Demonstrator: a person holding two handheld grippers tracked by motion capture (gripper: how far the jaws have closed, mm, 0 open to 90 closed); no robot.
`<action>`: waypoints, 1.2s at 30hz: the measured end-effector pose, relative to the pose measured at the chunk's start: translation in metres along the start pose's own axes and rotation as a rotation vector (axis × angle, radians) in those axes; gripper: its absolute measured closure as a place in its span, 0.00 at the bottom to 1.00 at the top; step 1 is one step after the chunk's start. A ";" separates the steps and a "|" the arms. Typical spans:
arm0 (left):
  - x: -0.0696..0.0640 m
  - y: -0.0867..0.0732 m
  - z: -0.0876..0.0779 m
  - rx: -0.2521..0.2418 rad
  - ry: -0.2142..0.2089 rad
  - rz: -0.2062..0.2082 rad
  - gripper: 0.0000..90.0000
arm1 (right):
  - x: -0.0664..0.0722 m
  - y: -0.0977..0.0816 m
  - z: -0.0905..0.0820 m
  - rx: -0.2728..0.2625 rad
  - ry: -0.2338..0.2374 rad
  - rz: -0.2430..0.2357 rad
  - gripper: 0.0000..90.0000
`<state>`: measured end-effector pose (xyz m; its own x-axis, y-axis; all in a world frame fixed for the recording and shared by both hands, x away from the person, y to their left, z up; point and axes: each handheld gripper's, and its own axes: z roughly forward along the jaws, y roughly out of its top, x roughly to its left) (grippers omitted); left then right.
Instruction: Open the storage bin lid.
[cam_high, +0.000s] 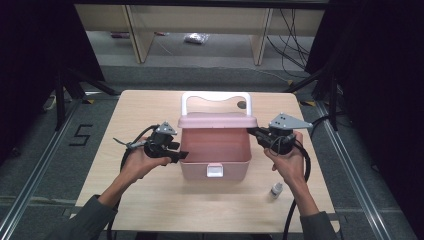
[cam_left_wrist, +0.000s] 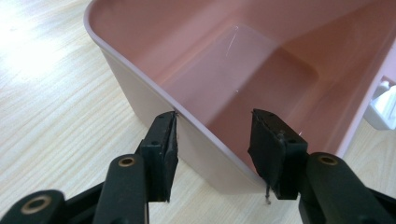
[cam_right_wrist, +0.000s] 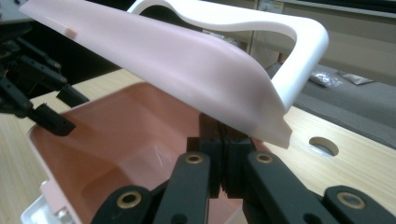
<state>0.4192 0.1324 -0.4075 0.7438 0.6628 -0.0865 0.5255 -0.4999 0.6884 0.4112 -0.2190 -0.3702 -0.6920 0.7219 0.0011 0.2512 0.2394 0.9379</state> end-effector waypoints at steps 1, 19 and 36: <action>0.001 0.000 0.000 -0.002 0.003 0.023 0.57 | -0.004 0.001 0.001 0.006 0.000 0.015 1.00; 0.000 -0.001 -0.001 -0.023 0.002 0.049 0.60 | -0.035 0.000 0.026 0.008 0.016 0.037 1.00; 0.002 -0.002 0.000 -0.024 -0.013 0.035 0.59 | -0.052 -0.002 0.041 0.017 -0.010 0.062 1.00</action>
<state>0.4191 0.1348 -0.4086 0.7669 0.6379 -0.0709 0.4889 -0.5090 0.7084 0.4750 -0.2304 -0.3860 -0.6683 0.7419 0.0553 0.3049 0.2054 0.9300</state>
